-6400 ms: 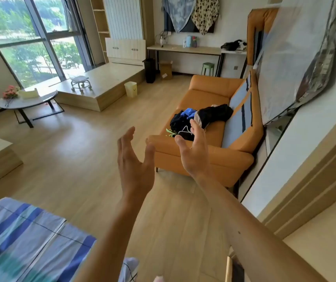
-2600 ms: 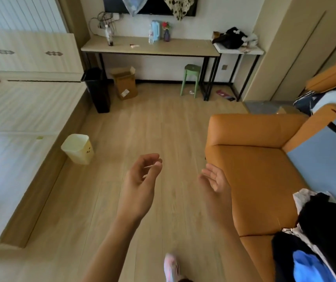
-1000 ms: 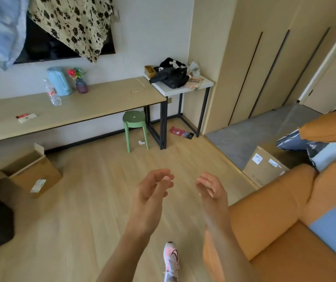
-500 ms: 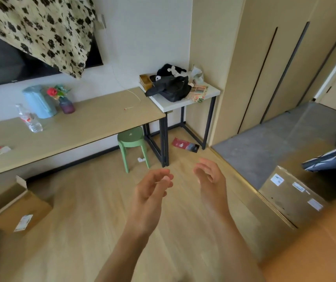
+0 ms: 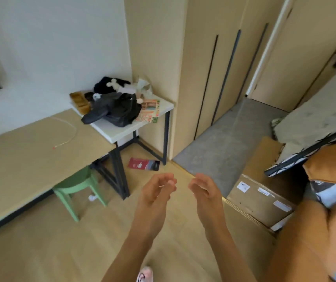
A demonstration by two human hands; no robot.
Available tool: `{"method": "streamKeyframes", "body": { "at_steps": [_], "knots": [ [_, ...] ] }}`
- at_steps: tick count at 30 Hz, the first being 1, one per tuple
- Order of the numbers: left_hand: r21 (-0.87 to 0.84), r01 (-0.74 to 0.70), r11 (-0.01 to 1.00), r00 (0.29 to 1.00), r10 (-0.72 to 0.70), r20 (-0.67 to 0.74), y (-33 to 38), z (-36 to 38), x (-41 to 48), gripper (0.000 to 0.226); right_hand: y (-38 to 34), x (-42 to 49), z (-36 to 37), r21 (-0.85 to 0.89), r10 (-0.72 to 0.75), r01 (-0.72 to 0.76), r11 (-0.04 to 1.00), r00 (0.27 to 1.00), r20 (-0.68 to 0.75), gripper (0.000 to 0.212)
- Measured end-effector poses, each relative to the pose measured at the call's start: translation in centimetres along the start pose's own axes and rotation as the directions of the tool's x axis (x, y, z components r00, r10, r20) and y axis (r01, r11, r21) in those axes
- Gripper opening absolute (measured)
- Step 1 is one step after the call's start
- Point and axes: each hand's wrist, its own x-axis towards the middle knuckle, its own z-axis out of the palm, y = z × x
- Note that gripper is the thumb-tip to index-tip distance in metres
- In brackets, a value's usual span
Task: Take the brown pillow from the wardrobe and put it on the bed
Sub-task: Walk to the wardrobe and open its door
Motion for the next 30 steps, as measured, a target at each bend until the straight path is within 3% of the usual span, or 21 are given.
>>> {"method": "streamKeyframes", "body": {
  "at_steps": [5,15,21,30],
  "knots": [
    [-0.016,0.028,0.999,0.986,-0.025,0.163,1.8,1.8,10.9,0.027,-2.5,7.2,1.3,0.008,-0.021,0.023,1.000,0.987,-0.161,0.026],
    [0.027,0.125,0.992,0.944,-0.127,0.305,0.2,8.9,25.0,0.017,-2.0,20.3,-0.4,0.032,0.052,-0.044,0.999,0.945,-0.323,0.028],
    [0.072,0.084,0.994,0.939,-0.103,0.327,-0.5,16.4,35.6,0.018,-2.4,32.9,-3.1,0.047,0.025,-0.011,0.999,0.946,-0.324,0.026],
    [0.017,-0.013,1.000,0.959,0.008,0.282,2.6,29.2,51.6,0.019,-9.2,53.7,-10.0,0.027,-0.069,0.079,0.996,0.959,-0.276,0.024]
  ]
}}
